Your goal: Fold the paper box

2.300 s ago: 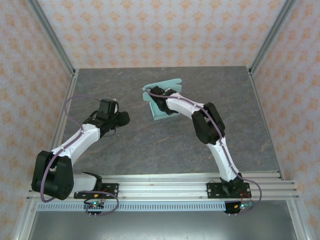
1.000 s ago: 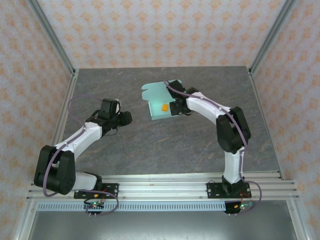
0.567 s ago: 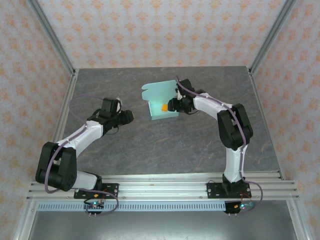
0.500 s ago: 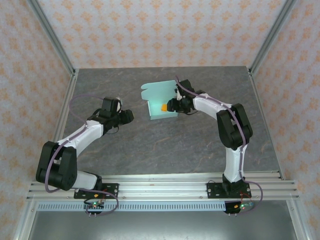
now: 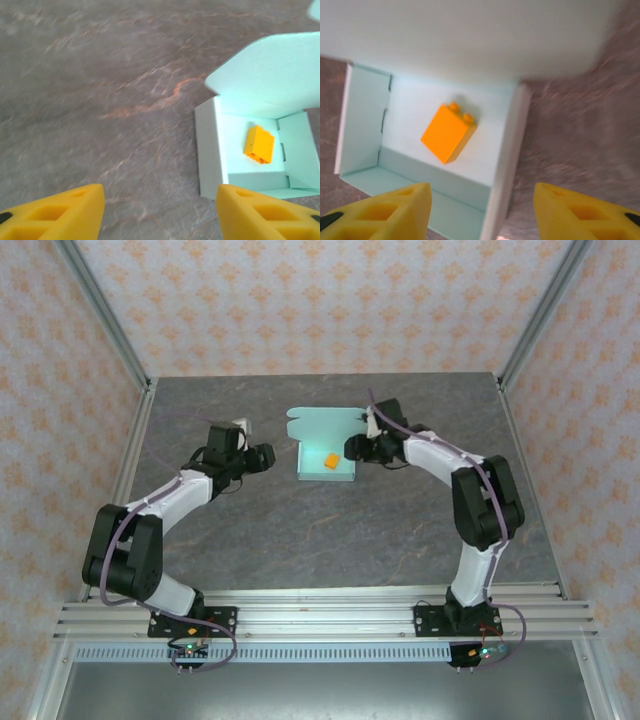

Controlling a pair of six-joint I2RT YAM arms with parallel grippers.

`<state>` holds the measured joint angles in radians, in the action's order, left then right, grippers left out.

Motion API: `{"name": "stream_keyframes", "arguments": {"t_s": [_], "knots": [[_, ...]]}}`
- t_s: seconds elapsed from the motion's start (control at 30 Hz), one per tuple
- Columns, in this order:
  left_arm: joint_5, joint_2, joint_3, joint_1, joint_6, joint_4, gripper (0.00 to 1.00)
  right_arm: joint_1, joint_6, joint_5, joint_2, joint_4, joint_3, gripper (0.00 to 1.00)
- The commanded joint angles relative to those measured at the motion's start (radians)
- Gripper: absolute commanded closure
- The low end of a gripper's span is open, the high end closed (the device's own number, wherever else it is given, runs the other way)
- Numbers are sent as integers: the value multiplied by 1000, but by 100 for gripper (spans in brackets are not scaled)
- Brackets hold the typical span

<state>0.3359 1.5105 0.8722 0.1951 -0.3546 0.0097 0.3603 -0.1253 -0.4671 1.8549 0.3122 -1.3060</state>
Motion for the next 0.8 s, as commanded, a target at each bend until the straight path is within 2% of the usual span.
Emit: {"name": "stream_keyframes", "arguments": {"t_s": [0.0,0.17,0.33,0.53,0.77], "knots": [[110,48,63,-10,150,152,36,-67,164,-22,-51,-31,-49,43],[186,138,178,-15,334,89,35,-136,325,-125,-50,-37,-74,42],[270,203,241,-33,422,98,33,-156,511,-228,4,-79,-94,42],[319,280,334,-36,467,52,33,-156,589,-325,94,-98,-167,45],[376,366,423,-40,482,22,33,-147,606,-362,143,-117,-202,52]]}}
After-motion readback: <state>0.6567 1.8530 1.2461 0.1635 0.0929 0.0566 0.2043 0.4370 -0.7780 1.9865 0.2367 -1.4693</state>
